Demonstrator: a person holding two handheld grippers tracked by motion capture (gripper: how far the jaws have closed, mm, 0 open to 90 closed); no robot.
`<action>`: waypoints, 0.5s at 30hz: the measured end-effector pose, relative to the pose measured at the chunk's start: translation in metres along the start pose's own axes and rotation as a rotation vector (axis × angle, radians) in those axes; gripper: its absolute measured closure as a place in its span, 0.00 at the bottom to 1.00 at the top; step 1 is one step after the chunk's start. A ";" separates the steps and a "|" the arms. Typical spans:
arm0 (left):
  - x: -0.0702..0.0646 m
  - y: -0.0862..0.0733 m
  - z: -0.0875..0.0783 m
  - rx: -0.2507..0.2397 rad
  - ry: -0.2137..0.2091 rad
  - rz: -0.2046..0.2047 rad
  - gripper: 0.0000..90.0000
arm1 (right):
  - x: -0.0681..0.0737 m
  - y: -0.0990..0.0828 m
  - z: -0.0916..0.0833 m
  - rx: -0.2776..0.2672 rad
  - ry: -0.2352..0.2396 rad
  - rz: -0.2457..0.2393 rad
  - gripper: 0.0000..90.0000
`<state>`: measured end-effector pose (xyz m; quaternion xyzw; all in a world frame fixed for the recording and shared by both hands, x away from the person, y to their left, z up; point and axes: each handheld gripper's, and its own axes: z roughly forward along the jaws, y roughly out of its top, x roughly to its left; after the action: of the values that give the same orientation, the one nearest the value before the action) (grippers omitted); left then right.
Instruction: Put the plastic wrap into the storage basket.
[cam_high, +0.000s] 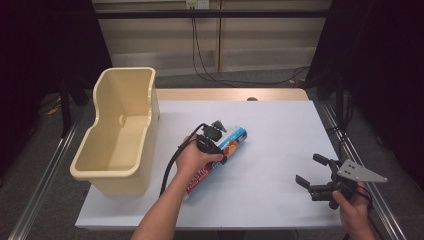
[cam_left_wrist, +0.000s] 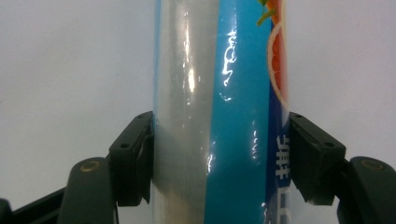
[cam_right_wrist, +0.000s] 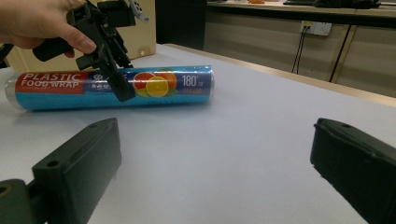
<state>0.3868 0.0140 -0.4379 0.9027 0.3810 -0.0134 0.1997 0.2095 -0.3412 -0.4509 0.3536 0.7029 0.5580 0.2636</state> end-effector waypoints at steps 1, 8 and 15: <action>0.001 0.000 -0.001 -0.007 -0.004 -0.006 0.36 | 0.000 0.000 0.000 -0.001 0.001 0.001 0.02; 0.004 -0.001 -0.025 -0.033 -0.006 -0.045 0.36 | 0.000 0.001 -0.001 -0.007 0.001 0.007 0.02; 0.005 -0.001 -0.050 -0.071 0.006 -0.069 0.36 | 0.000 0.001 -0.001 -0.010 -0.002 0.004 0.02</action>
<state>0.3833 0.0368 -0.3936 0.8814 0.4126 -0.0041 0.2299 0.2089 -0.3414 -0.4500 0.3544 0.6991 0.5617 0.2650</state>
